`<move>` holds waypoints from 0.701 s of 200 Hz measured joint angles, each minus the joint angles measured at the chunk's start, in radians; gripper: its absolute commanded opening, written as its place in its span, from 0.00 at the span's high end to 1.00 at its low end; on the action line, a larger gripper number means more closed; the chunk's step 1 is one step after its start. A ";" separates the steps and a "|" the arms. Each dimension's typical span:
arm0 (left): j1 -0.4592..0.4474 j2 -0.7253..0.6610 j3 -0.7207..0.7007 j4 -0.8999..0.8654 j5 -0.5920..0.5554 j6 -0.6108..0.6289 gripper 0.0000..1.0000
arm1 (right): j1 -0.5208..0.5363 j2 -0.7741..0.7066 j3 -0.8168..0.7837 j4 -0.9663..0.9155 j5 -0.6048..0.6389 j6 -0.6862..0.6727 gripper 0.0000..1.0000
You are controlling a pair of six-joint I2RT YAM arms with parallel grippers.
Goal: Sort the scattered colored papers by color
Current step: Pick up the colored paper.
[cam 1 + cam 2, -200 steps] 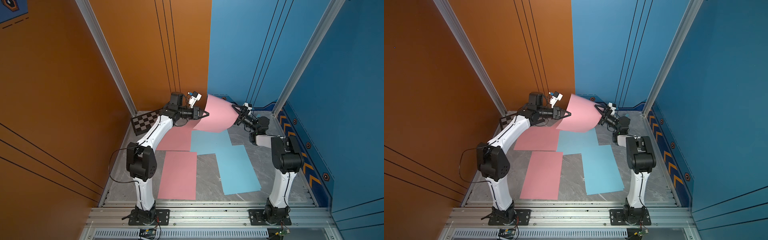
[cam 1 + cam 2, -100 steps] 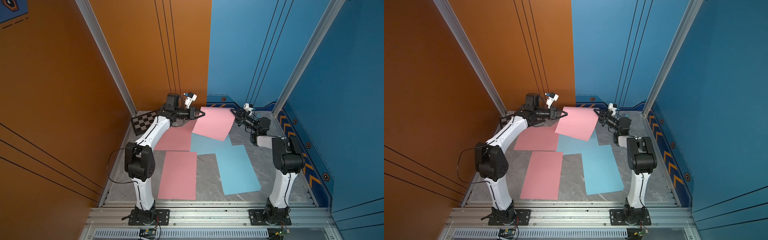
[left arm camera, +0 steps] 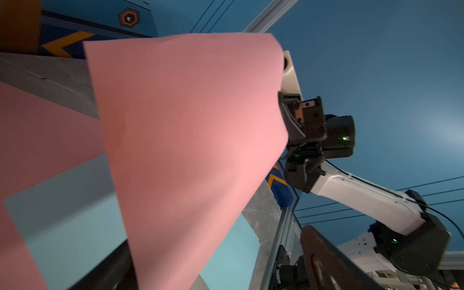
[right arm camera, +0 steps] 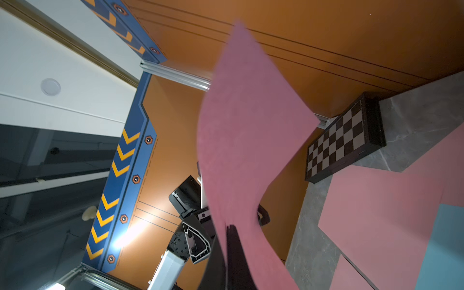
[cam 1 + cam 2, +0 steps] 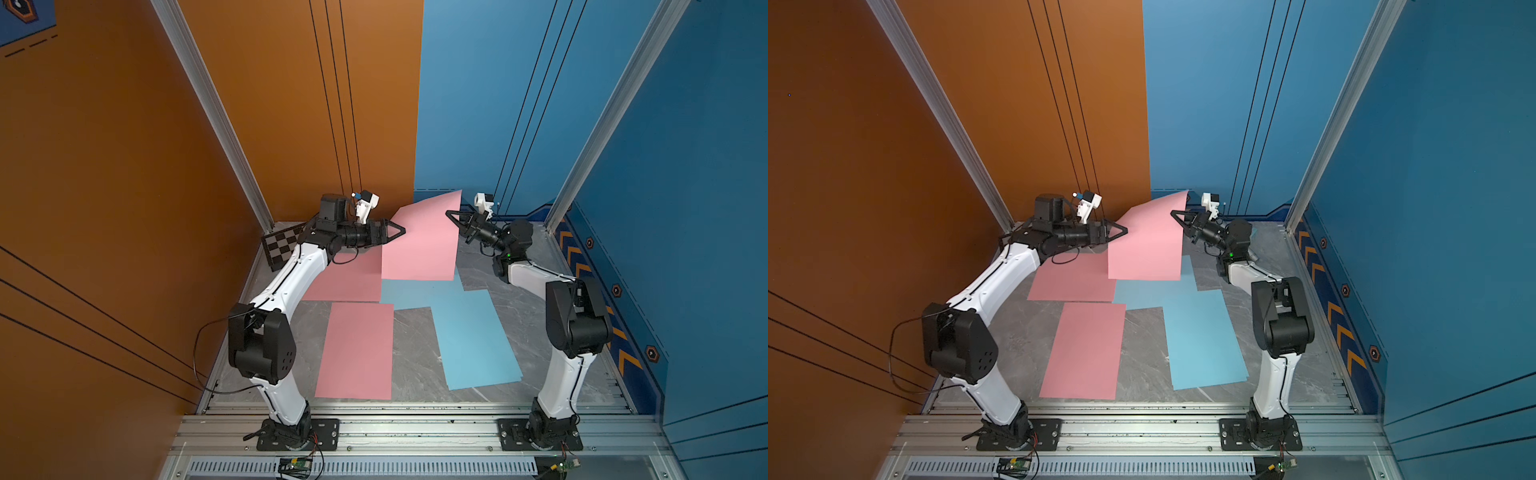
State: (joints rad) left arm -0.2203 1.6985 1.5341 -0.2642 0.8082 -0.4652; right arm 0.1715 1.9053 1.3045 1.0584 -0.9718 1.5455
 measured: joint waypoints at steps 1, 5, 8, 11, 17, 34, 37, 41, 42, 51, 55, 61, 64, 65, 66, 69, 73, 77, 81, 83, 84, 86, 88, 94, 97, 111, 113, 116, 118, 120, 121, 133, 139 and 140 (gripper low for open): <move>0.000 -0.003 -0.003 0.000 -0.003 0.000 0.02 | 0.002 -0.003 0.002 -0.008 -0.001 -0.008 1.00; 0.004 -0.021 -0.023 -0.004 -0.027 0.000 0.02 | 0.010 -0.019 0.013 -0.047 -0.002 -0.035 1.00; 0.006 -0.035 -0.036 -0.010 -0.043 0.000 0.02 | 0.017 -0.031 0.021 -0.078 -0.002 -0.065 1.00; 0.008 -0.046 -0.049 -0.013 -0.061 0.000 0.02 | 0.023 -0.043 0.029 -0.110 -0.003 -0.088 1.00; 0.013 -0.074 -0.079 -0.024 -0.105 0.000 0.02 | 0.037 -0.067 0.044 -0.178 -0.002 -0.146 1.00; 0.019 -0.158 -0.159 -0.063 -0.224 -0.005 0.02 | 0.077 -0.129 0.097 -0.423 0.014 -0.348 1.00; 0.021 -0.174 -0.174 -0.067 -0.245 -0.008 0.02 | 0.085 -0.138 0.107 -0.468 0.019 -0.378 1.00; 0.024 -0.196 -0.194 -0.075 -0.271 -0.009 0.02 | 0.097 -0.150 0.127 -0.544 0.034 -0.442 1.00; 0.024 -0.204 -0.201 -0.076 -0.280 -0.011 0.02 | 0.100 -0.152 0.130 -0.557 0.037 -0.452 1.00; 0.027 -0.249 -0.243 -0.086 -0.332 -0.018 0.02 | 0.128 -0.170 0.172 -0.699 0.069 -0.557 1.00; 0.029 -0.274 -0.262 -0.092 -0.354 -0.021 0.02 | 0.144 -0.177 0.191 -0.767 0.089 -0.616 1.00; 0.034 -0.307 -0.291 -0.100 -0.387 -0.024 0.02 | 0.166 -0.188 0.211 -0.848 0.115 -0.682 1.00; 0.037 -0.322 -0.303 -0.101 -0.402 -0.027 0.02 | 0.175 -0.193 0.216 -0.878 0.124 -0.704 1.00; 0.039 -0.329 -0.308 -0.103 -0.409 -0.027 0.02 | 0.180 -0.196 0.219 -0.895 0.131 -0.718 1.00; 0.039 -0.333 -0.311 -0.103 -0.412 -0.027 0.02 | 0.183 -0.197 0.220 -0.903 0.134 -0.726 1.00; 0.042 -0.348 -0.322 -0.106 -0.425 -0.029 0.02 | 0.195 -0.204 0.225 -0.939 0.148 -0.755 1.00; 0.046 -0.368 -0.336 -0.110 -0.445 -0.031 0.02 | 0.209 -0.211 0.229 -0.981 0.164 -0.787 1.00; 0.050 -0.385 -0.348 -0.112 -0.461 -0.033 0.02 | 0.224 -0.219 0.230 -1.019 0.182 -0.820 1.00; 0.054 -0.407 -0.361 -0.115 -0.479 -0.034 0.02 | 0.239 -0.227 0.231 -1.056 0.198 -0.850 1.00; 0.056 -0.414 -0.365 -0.116 -0.486 -0.034 0.02 | 0.248 -0.231 0.231 -1.078 0.210 -0.867 1.00; 0.057 -0.420 -0.370 -0.116 -0.492 -0.034 0.02 | 0.251 -0.233 0.231 -1.084 0.214 -0.872 1.00; 0.058 -0.426 -0.374 -0.117 -0.498 -0.034 0.02 | 0.260 -0.237 0.231 -1.106 0.222 -0.886 1.00; 0.060 -0.438 -0.380 -0.119 -0.507 -0.035 0.02 | 0.266 -0.239 0.231 -1.120 0.229 -0.898 1.00; 0.064 -0.463 -0.395 -0.124 -0.528 -0.038 0.02 | 0.290 -0.249 0.231 -1.168 0.255 -0.935 1.00; 0.066 -0.478 -0.404 -0.125 -0.540 -0.040 0.02 | 0.303 -0.253 0.230 -1.189 0.271 -0.951 1.00; 0.077 -0.534 -0.435 -0.130 -0.581 -0.044 0.02 | 0.364 -0.274 0.225 -1.267 0.335 -1.015 1.00; 0.078 -0.539 -0.438 -0.130 -0.585 -0.045 0.02 | 0.374 -0.277 0.224 -1.278 0.344 -1.025 1.00; 0.080 -0.552 -0.444 -0.131 -0.594 -0.045 0.02 | 0.391 -0.283 0.222 -1.291 0.362 -1.036 1.00; 0.081 -0.559 -0.448 -0.133 -0.598 -0.046 0.02 | 0.398 -0.285 0.220 -1.298 0.369 -1.041 1.00; 0.083 -0.564 -0.450 -0.133 -0.601 -0.048 0.02 | 0.409 -0.289 0.219 -1.307 0.377 -1.050 1.00; 0.084 -0.569 -0.452 -0.134 -0.603 -0.049 0.02 | 0.414 -0.291 0.218 -1.311 0.381 -1.052 1.00; 0.098 -0.603 -0.469 -0.143 -0.626 -0.053 0.02 | 0.480 -0.315 0.206 -1.347 0.431 -1.080 1.00; 0.109 -0.617 -0.476 -0.149 -0.634 -0.056 0.02 | 0.520 -0.330 0.198 -1.363 0.456 -1.090 1.00; 0.110 -0.619 -0.476 -0.150 -0.635 -0.057 0.02 | 0.525 -0.331 0.197 -1.365 0.458 -1.091 1.00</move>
State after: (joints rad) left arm -0.1101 1.0794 1.0576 -0.4137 0.1734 -0.5220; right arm 0.6960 1.5742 1.5017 -0.3061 -0.5140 0.4545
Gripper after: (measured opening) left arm 0.980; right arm 0.046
